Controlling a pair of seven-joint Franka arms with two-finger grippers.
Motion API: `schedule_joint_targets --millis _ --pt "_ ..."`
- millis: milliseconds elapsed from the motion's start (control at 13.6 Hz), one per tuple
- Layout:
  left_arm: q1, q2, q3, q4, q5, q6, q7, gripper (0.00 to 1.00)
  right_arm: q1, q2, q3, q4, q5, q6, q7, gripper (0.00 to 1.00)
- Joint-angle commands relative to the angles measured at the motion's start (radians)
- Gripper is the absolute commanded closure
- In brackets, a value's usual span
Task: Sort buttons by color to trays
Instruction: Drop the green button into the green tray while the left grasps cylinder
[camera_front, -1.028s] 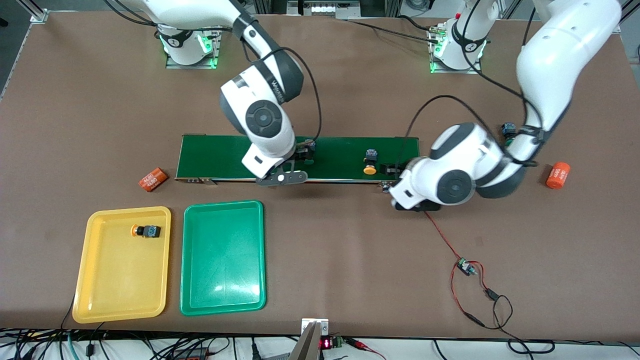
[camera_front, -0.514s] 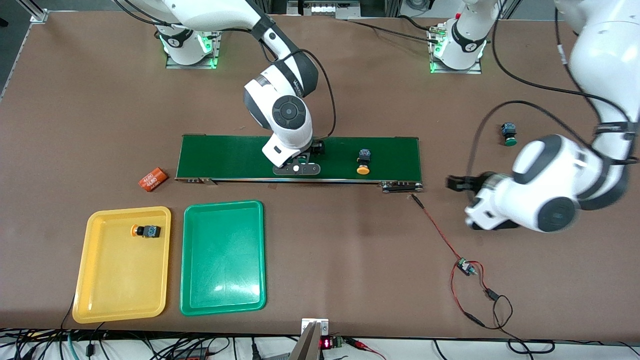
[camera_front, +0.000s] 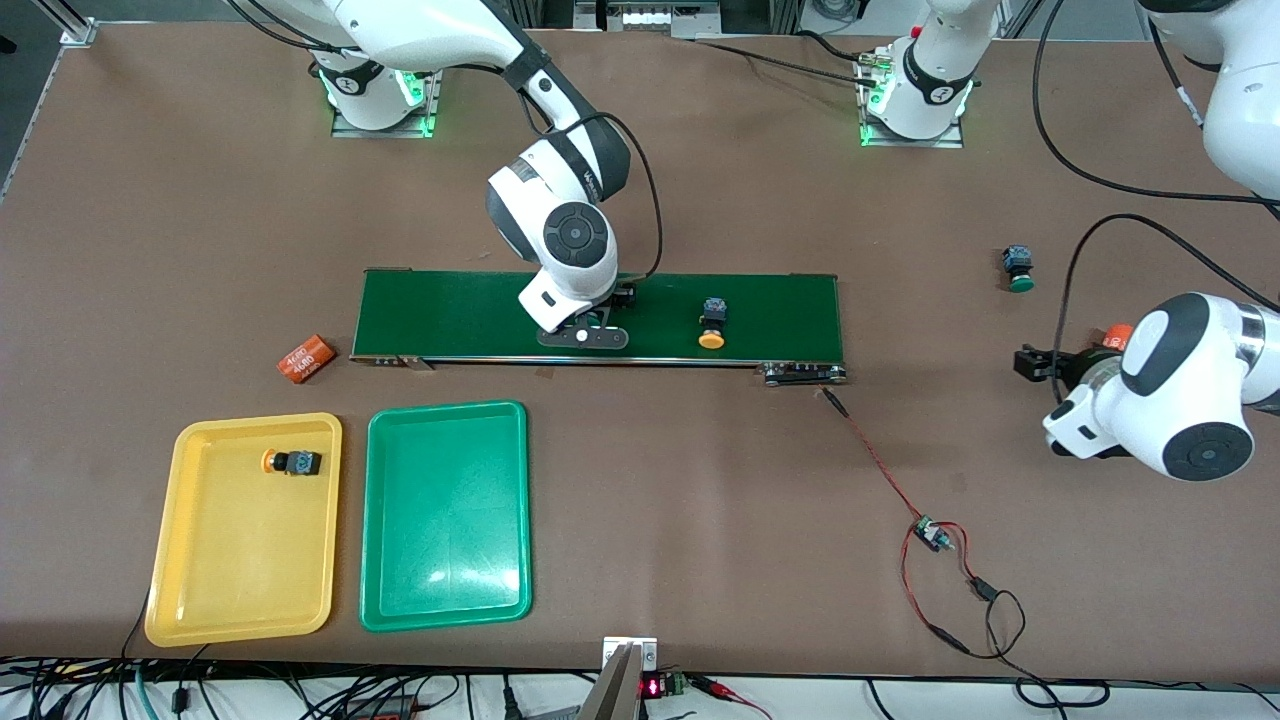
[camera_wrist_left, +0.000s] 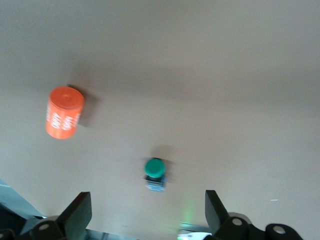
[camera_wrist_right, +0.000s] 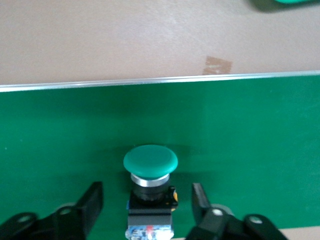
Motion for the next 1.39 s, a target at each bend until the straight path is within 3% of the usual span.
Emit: schedule_joint_targets --millis 0,73,220,514,808,954,1028,1321 --pt "0.081 0.0 0.017 -0.043 0.04 0.06 0.175 0.0 0.011 -0.023 -0.002 -0.023 0.013 0.001 0.062 0.85" --pt "0.101 0.0 0.034 -0.058 0.04 0.098 0.202 0.0 0.011 -0.023 -0.002 -0.019 0.014 0.001 0.059 0.94" --pt "0.117 0.001 0.074 -0.069 0.053 0.161 0.255 0.0 0.002 -0.024 -0.002 -0.007 0.016 0.001 0.054 1.0" --pt "0.158 0.0 0.117 -0.144 0.077 0.192 0.365 0.0 -0.009 -0.041 -0.01 0.093 0.013 -0.043 0.055 1.0" --pt "0.177 0.001 0.14 -0.194 0.223 0.341 0.518 0.09 -0.055 -0.024 -0.089 0.207 0.001 -0.114 0.019 1.0" --pt "0.216 0.001 0.14 -0.233 0.224 0.388 0.523 0.21 -0.116 -0.006 -0.093 0.236 0.001 -0.111 -0.078 1.0" --pt "0.226 0.001 0.14 -0.245 0.225 0.41 0.532 0.34 -0.148 0.016 -0.093 0.256 0.001 -0.105 -0.131 1.0" --pt "0.229 0.004 0.14 -0.247 0.221 0.414 0.582 0.69 -0.256 0.123 -0.094 0.354 0.001 -0.086 -0.355 1.0"
